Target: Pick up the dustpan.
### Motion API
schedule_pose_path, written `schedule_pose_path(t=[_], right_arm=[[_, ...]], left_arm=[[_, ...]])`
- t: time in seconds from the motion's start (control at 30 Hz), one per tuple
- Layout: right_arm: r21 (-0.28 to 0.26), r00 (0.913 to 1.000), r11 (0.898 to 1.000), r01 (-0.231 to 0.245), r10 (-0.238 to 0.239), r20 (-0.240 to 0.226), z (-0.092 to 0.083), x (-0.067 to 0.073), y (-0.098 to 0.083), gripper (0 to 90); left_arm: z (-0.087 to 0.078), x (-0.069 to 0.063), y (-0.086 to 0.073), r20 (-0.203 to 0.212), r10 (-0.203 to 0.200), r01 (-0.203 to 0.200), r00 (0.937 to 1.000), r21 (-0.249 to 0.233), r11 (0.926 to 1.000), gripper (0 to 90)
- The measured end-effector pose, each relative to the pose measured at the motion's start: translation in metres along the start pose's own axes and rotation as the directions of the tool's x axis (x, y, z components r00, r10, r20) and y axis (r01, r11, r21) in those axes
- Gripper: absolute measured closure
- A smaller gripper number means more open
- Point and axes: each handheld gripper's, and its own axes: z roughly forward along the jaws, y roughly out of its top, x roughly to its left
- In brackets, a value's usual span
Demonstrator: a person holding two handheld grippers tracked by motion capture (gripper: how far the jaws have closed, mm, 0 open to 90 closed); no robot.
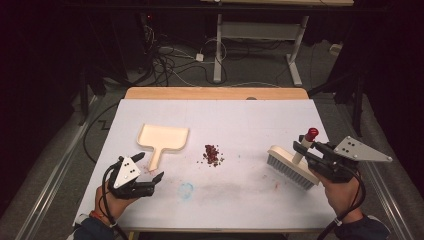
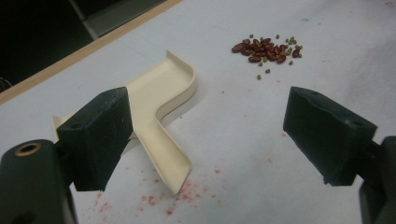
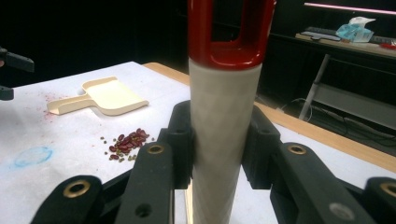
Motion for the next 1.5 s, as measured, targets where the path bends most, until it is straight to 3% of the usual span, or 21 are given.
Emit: schedule_pose_path(t=[0.03, 0.23, 0.37, 0.53, 0.6, 0.63, 0.73, 0.77, 0.8, 0.83, 0.87, 0.9, 0.93, 0.97, 1.13, 1.2, 1.23, 1.33, 1.37, 1.4, 1.5], right_arm=[[0.001, 1.0000, 1.000, -0.004, 0.004, -0.001, 0.000, 0.000, 0.000, 69.3], [-0.003, 1.0000, 1.000, 0.001, -0.001, -0.010, 0.000, 0.003, 0.002, 69.2], [0.000, 0.9996, 1.000, 0.022, -0.022, -0.016, 0.003, 0.007, 0.005, 69.2], [0.001, 0.9998, 1.000, 0.019, -0.019, -0.009, 0.002, 0.009, 0.007, 69.2], [0.004, 0.9998, 1.000, 0.017, -0.017, -0.010, 0.002, 0.009, 0.008, 69.2], [0.003, 0.9999, 1.000, 0.011, -0.011, -0.010, 0.002, 0.009, 0.008, 69.2], [0.005, 0.9999, 1.000, 0.016, -0.016, -0.003, 0.002, 0.010, 0.009, 69.1], [0.005, 0.9998, 1.000, 0.021, -0.021, -0.001, 0.003, 0.010, 0.009, 69.2], [0.007, 0.9998, 1.000, 0.020, -0.020, -0.002, 0.003, 0.010, 0.009, 69.2], [0.009, 0.9998, 1.000, 0.021, -0.021, -0.002, 0.004, 0.010, 0.008, 69.1], [0.012, 0.9998, 1.000, 0.018, -0.018, -0.004, 0.004, 0.010, 0.008, 69.1], [0.019, 0.9997, 1.000, 0.022, -0.022, -0.006, 0.005, 0.009, 0.007, 69.1], [0.025, 0.9998, 0.999, 0.020, -0.020, -0.007, 0.005, 0.010, 0.006, 69.1], [0.029, 0.9998, 0.999, 0.021, -0.021, -0.005, 0.005, 0.010, 0.006, 69.1], [0.034, 0.9998, 0.999, 0.018, -0.018, -0.003, 0.005, 0.011, 0.005, 69.1], [0.036, 0.9998, 0.999, 0.021, -0.021, -0.003, 0.006, 0.011, 0.005, 69.1], [0.038, 0.9998, 0.999, 0.019, -0.019, -0.003, 0.006, 0.011, 0.005, 69.1], [0.046, 0.9998, 0.999, 0.018, -0.018, 0.001, 0.007, 0.011, 0.004, 69.1], [0.045, 0.9998, 0.999, 0.019, -0.019, 0.000, 0.007, 0.012, 0.004, 69.1], [0.045, 0.9998, 0.999, 0.020, -0.020, -0.001, 0.007, 0.012, 0.004, 69.1], [0.043, 0.9997, 0.999, 0.024, -0.023, -0.004, 0.008, 0.012, 0.004, 69.1]], left_arm=[[0.000, 0.001, -0.002, 0.014, -0.024, 0.025, 0.9996, -0.016, 0.9996, 15.5], [-0.006, 0.003, -0.002, -0.014, -0.021, 0.021, 0.9997, -0.002, 0.9998, 15.2], [-0.008, 0.007, -0.004, -0.039, -0.044, 0.046, 0.9983, 0.050, 0.9977, 15.6], [-0.007, 0.020, -0.005, -0.066, -0.131, 0.137, 0.9892, 0.103, 0.9852, 15.6], [-0.004, 0.022, -0.003, -0.069, -0.134, 0.141, 0.9886, 0.122, 0.9825, 15.6], [0.003, 0.027, 0.001, -0.092, -0.155, 0.169, 0.9836, 0.178, 0.9694, 15.5], [0.021, 0.036, 0.004, -0.099, -0.212, 0.230, 0.9723, 0.248, 0.9411, 15.3], [0.027, 0.039, 0.004, -0.098, -0.228, 0.246, 0.9686, 0.258, 0.9341, 15.4], [0.027, 0.039, 0.004, -0.098, -0.228, 0.246, 0.9686, 0.258, 0.9341, 15.3], [0.040, 0.044, 0.003, -0.090, -0.266, 0.281, 0.9597, 0.286, 0.9160, 16.7], [0.046, 0.046, 0.003, -0.079, -0.275, 0.286, 0.9582, 0.302, 0.9094, 21.1], [0.046, 0.046, 0.003, -0.079, -0.275, 0.286, 0.9582, 0.302, 0.9094, 23.0], [0.057, 0.049, 0.003, -0.083, -0.293, 0.303, 0.9526, 0.334, 0.8925, 23.0], [0.061, 0.051, 0.002, -0.076, -0.307, 0.314, 0.9487, 0.345, 0.8846, 23.1], [0.077, 0.054, -0.002, -0.072, -0.346, 0.347, 0.9355, 0.373, 0.8608, 32.9], [0.084, 0.052, -0.003, -0.083, -0.374, 0.376, 0.9235, 0.383, 0.8434, 34.3], [0.088, 0.051, -0.004, -0.088, -0.368, 0.371, 0.9258, 0.396, 0.8399, 34.3], [0.092, 0.048, -0.002, -0.110, -0.345, 0.360, 0.9320, 0.395, 0.8452, 35.2], [0.094, 0.046, -0.002, -0.122, -0.349, 0.368, 0.9293, 0.385, 0.8461, 36.5], [0.093, 0.046, -0.003, -0.123, -0.342, 0.362, 0.9317, 0.384, 0.8492, 36.9], [0.092, 0.044, -0.004, -0.138, -0.356, 0.382, 0.9240, 0.369, 0.8472, 43.1]])
